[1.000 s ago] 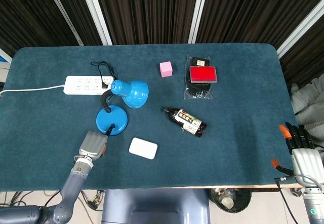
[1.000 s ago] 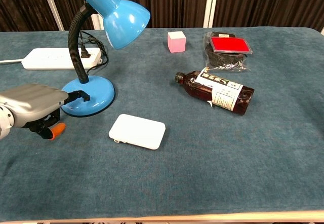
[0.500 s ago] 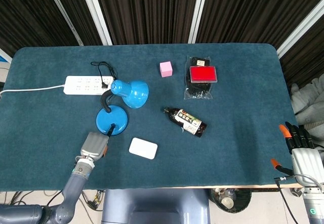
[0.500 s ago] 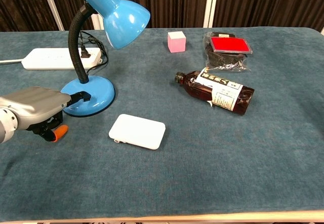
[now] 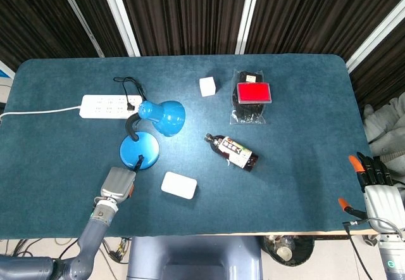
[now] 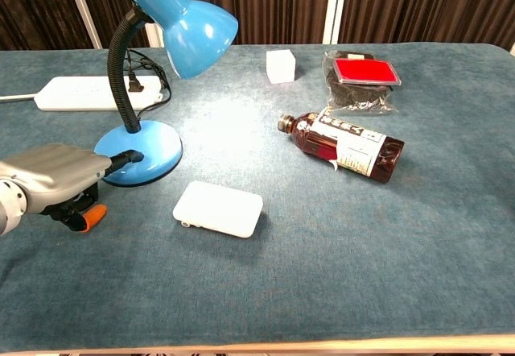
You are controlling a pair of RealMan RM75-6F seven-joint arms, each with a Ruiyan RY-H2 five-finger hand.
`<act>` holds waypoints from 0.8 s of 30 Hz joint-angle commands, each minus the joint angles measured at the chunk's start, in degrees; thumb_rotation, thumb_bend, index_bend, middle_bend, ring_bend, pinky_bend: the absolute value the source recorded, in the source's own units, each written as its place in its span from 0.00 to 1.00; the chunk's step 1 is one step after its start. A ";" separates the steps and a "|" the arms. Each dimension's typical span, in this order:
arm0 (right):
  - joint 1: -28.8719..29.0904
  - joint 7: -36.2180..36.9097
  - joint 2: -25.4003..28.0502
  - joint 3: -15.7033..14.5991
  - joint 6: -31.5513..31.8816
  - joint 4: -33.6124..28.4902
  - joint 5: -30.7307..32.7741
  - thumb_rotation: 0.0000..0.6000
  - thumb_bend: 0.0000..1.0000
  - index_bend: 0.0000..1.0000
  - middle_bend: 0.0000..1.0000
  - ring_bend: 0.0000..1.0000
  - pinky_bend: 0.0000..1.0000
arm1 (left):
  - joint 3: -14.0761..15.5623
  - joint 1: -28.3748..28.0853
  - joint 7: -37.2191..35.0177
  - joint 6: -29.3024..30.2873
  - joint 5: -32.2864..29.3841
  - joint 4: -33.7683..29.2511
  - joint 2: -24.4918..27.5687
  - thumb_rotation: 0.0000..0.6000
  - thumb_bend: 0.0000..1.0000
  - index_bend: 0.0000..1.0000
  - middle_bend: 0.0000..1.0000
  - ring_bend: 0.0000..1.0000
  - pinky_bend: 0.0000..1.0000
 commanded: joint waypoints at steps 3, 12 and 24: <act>0.01 0.08 0.03 0.04 -0.03 -0.03 0.07 1.00 0.25 0.00 0.00 0.00 0.00 | 0.20 -0.07 -0.51 0.50 0.99 0.16 -0.19 1.00 0.53 0.04 0.88 0.91 0.84; 0.03 0.09 0.09 0.09 0.09 0.03 -0.01 1.00 0.25 0.00 0.00 0.00 0.00 | -1.69 1.22 -8.18 6.34 12.35 -2.09 3.64 1.00 0.27 0.00 0.22 0.26 0.34; 0.09 -1.23 -0.15 0.03 0.22 0.13 -0.27 1.00 0.25 0.00 0.00 0.00 0.00 | 6.42 11.65 -23.61 17.16 29.14 -5.14 20.03 1.00 0.10 0.00 0.00 0.00 0.01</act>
